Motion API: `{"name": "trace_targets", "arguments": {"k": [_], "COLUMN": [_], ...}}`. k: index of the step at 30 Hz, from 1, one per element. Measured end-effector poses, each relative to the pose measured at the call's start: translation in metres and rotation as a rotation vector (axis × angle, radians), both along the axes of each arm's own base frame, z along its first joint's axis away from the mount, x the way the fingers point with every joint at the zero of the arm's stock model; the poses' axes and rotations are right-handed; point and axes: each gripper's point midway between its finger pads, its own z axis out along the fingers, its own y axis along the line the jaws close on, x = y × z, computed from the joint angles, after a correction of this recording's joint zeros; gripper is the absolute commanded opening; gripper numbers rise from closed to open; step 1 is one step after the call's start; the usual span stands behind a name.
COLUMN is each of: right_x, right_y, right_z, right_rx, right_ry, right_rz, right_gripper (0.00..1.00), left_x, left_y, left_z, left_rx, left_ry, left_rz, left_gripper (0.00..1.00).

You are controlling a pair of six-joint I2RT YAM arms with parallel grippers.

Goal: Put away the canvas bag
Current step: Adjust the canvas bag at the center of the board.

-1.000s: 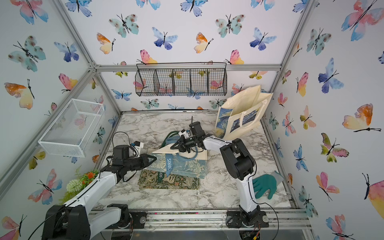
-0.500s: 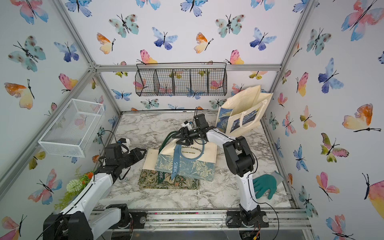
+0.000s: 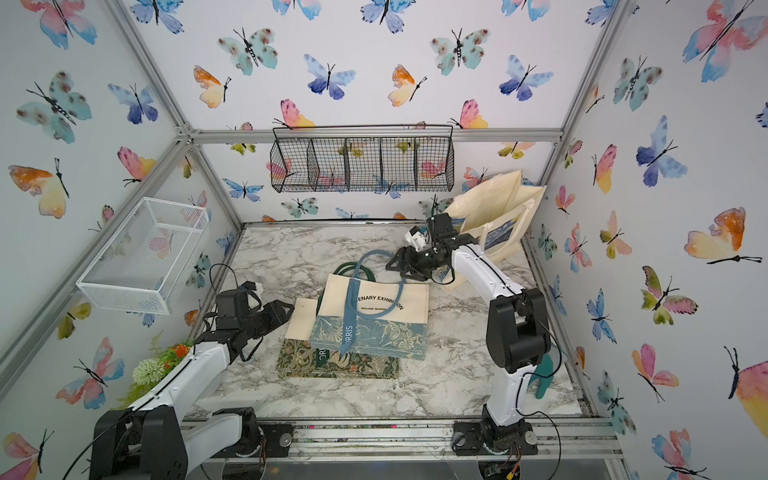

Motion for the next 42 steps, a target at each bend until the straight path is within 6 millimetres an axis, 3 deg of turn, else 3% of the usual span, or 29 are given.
{"name": "trace_targets", "arguments": {"k": [6, 12, 22, 31, 37, 42], "right_x": [-0.028, -0.028, -0.037, -0.053, -0.057, -0.057], "right_y": [-0.053, -0.087, -0.084, -0.072, -0.068, -0.065], "right_z": [-0.070, -0.093, -0.119, -0.132, -0.130, -0.125], "right_rx": [-0.253, -0.375, -0.360, -0.277, -0.243, -0.220], "right_ry": [0.104, 0.122, 0.169, 0.217, 0.224, 0.211], "right_rz": [-0.065, -0.132, -0.107, -0.066, -0.056, -0.038], "right_gripper": [0.61, 0.59, 0.57, 0.30, 0.02, 0.02], "left_x": [0.001, -0.001, -0.009, -0.003, -0.003, -0.004], "left_y": [0.014, 0.021, 0.012, 0.005, 0.004, 0.002], "left_z": [-0.020, -0.040, -0.067, -0.062, -0.063, -0.064], "left_rx": [0.048, 0.063, 0.000, -0.031, -0.040, -0.051], "left_ry": [0.063, 0.133, 0.203, 0.172, 0.170, 0.172], "left_rz": [0.075, 0.114, 0.113, 0.097, 0.093, 0.090], "left_gripper": [0.57, 0.57, 0.57, 0.57, 0.57, 0.57]}}
